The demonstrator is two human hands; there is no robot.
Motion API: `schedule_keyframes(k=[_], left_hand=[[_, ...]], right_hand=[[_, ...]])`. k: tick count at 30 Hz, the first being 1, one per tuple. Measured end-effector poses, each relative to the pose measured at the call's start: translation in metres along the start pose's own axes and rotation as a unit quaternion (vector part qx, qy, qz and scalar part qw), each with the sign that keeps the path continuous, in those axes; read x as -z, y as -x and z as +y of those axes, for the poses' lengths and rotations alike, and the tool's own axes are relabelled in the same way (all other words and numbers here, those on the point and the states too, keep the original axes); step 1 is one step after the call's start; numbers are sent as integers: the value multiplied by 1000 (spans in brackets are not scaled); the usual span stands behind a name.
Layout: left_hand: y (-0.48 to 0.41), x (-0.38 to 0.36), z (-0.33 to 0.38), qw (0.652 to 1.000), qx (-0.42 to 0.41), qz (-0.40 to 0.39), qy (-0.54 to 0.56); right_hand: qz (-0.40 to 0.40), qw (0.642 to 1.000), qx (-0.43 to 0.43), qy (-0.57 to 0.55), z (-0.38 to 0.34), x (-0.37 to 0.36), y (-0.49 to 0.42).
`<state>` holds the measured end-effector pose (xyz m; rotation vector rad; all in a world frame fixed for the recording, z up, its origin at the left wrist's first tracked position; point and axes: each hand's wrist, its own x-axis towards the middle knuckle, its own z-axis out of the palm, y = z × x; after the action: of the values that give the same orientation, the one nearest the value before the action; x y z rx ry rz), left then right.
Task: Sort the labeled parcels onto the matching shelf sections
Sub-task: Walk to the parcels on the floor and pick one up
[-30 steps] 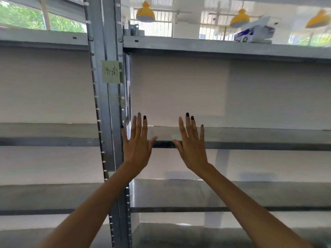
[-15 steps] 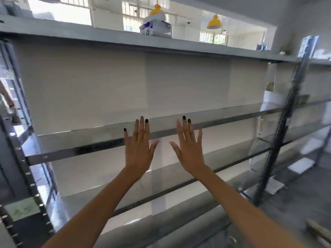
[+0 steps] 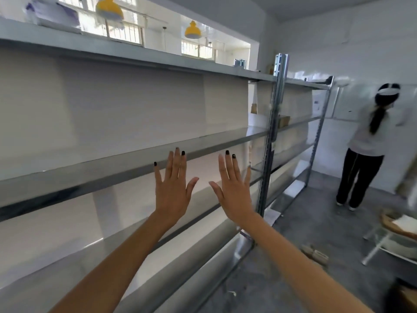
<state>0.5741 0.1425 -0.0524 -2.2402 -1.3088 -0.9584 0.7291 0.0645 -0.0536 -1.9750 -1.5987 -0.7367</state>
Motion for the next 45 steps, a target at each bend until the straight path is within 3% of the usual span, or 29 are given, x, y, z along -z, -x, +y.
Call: schedule_keyframes(k=[12,24,32,45], left_hand=[[-47,-54,171,995,-83,1,59],[-86,-113,258,976,-167,-52,132],[-123,-153,313,955,-235,-32,177],[-135,-210,403,915,-297,-90,257]], right_hand=[[-19,993,-101,50,174,15,13],[-20,975,-186,119,269,-7,19],[-22,946,-259,194,325,-16,1],[-48,918,-305,248,414,-19,34]])
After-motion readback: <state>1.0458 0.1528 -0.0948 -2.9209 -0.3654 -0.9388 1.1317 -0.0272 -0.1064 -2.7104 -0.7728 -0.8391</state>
